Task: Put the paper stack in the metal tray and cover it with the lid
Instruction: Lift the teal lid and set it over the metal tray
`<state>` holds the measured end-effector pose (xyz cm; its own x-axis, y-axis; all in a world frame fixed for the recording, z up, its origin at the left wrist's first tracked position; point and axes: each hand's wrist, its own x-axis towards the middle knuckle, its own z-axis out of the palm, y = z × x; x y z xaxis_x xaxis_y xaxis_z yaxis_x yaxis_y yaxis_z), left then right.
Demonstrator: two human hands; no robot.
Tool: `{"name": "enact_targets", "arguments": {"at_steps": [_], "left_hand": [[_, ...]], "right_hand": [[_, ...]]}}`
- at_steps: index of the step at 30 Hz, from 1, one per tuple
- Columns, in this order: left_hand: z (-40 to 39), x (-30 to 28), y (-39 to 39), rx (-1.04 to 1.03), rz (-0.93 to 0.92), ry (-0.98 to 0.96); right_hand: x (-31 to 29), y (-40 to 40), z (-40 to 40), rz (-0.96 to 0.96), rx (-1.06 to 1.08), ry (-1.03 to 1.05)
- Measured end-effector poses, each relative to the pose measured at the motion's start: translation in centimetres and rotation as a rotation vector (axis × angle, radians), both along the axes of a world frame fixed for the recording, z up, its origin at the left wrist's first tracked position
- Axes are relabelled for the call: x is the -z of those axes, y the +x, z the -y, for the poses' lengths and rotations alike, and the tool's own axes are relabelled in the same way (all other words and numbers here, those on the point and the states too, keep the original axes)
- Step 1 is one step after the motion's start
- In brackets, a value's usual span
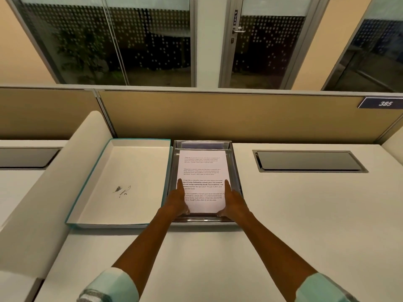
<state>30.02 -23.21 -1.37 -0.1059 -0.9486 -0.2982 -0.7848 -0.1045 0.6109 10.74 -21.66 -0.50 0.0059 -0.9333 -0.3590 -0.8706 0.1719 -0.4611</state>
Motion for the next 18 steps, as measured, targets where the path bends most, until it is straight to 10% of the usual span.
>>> {"name": "enact_targets", "arguments": {"at_steps": [7, 18], "left_hand": [[-0.5, -5.4, 2.4, -0.402, -0.308, -0.343], [-7.4, -2.2, 11.3, -1.099, -0.692, -0.305]], "right_hand": [[-3.2, 1.6, 0.0, 0.026, -0.099, -0.266], [-2.2, 11.4, -1.4, -0.013, -0.439, -0.284]]}}
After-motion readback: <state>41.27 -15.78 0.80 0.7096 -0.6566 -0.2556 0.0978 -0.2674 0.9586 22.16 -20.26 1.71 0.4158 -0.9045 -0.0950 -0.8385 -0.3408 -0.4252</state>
